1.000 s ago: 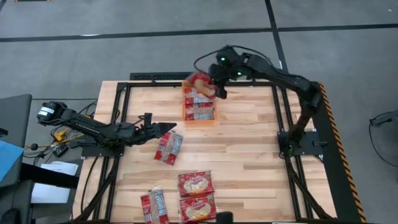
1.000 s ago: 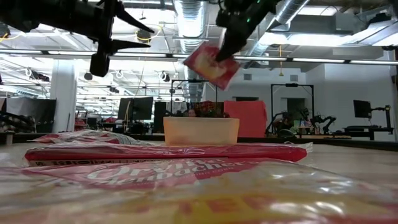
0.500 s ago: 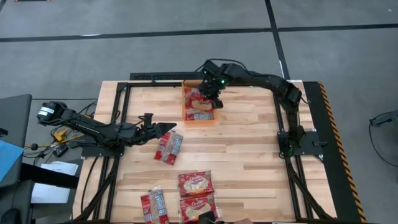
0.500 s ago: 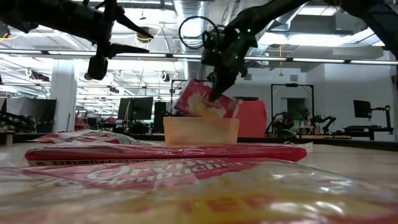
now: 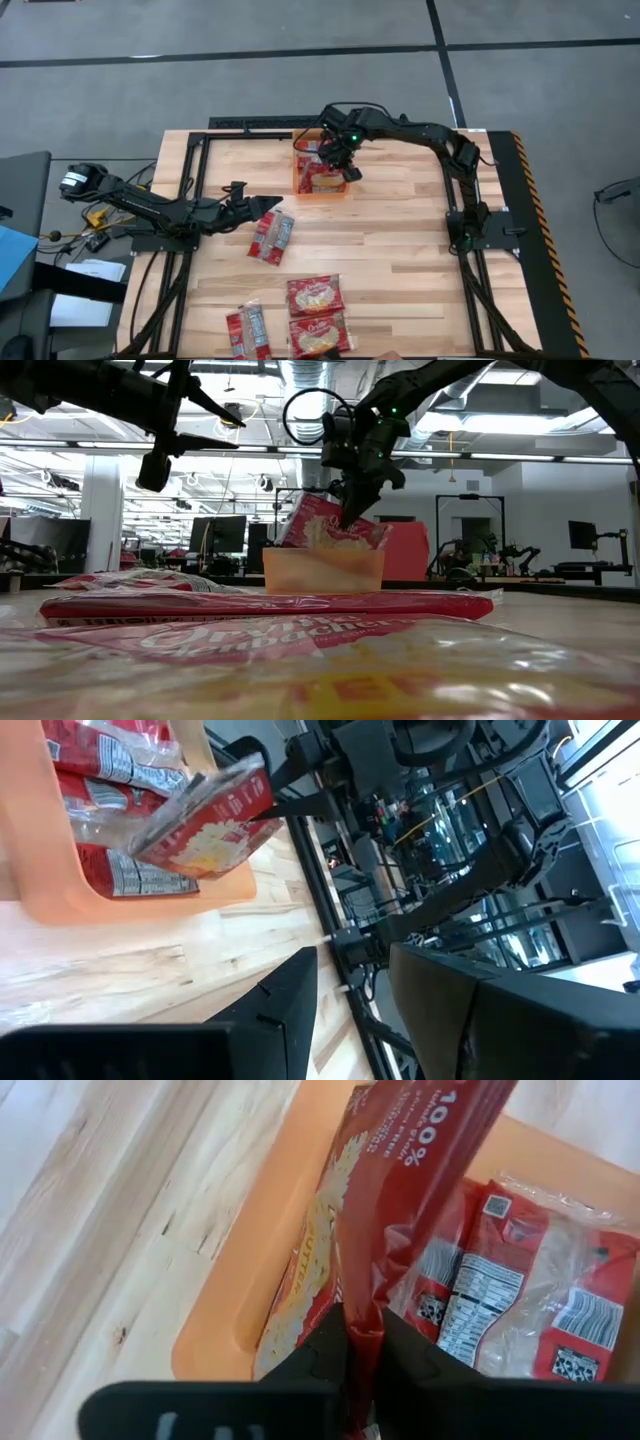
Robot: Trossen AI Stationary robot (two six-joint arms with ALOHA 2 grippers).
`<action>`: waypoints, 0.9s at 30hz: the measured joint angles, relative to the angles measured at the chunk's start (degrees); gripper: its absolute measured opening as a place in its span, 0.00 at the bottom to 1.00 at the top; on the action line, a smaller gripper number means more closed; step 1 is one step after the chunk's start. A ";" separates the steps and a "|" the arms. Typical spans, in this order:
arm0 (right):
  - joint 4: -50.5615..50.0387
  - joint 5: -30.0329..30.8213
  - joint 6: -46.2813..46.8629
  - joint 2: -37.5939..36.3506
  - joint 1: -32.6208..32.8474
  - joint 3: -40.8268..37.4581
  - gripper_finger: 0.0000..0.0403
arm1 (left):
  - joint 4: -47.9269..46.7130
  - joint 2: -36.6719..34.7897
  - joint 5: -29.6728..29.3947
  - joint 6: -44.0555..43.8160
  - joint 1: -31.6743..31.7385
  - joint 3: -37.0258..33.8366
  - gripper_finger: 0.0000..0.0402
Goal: Sort popcorn bags into baskets
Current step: Put the red popcorn bag into the orange bin
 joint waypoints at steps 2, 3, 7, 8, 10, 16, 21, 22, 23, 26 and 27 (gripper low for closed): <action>-0.03 0.06 -0.77 0.00 0.27 0.00 0.15 | -0.02 0.00 -0.03 -0.02 0.00 0.00 0.29; -0.03 0.02 -1.02 0.00 0.44 0.00 0.16 | -0.02 0.00 -0.03 -0.02 -0.02 0.00 0.29; 0.49 0.63 -1.20 0.00 1.15 0.00 0.26 | -0.07 0.00 -0.07 -0.02 0.00 0.00 0.29; 0.93 1.35 -1.20 0.00 1.23 0.00 0.30 | -0.07 0.00 -0.16 0.04 -0.01 0.00 0.29; 1.84 3.37 -1.19 0.00 1.49 0.00 0.37 | -0.07 0.00 -0.24 0.11 0.00 0.00 0.29; 2.80 11.00 2.01 0.00 0.93 1.13 0.57 | -2.90 0.00 1.25 0.15 -0.01 0.00 0.29; -4.05 11.74 5.96 -0.07 -0.01 6.86 0.62 | -13.90 0.00 6.19 0.58 -0.02 0.00 0.29; -5.86 11.82 7.03 -0.09 0.01 8.24 0.62 | -17.26 0.00 7.30 0.41 -0.02 0.00 0.29; -7.44 11.79 8.40 -0.09 0.02 9.62 0.61 | -20.64 0.00 8.35 -0.24 -0.02 0.00 0.29; -12.49 11.67 13.32 -0.09 0.12 13.86 0.60 | -29.80 0.00 11.51 -2.17 -0.02 -0.02 0.29; -14.09 11.34 14.67 -0.09 0.14 15.04 0.59 | -32.03 0.00 12.60 -2.39 -0.02 -0.04 0.29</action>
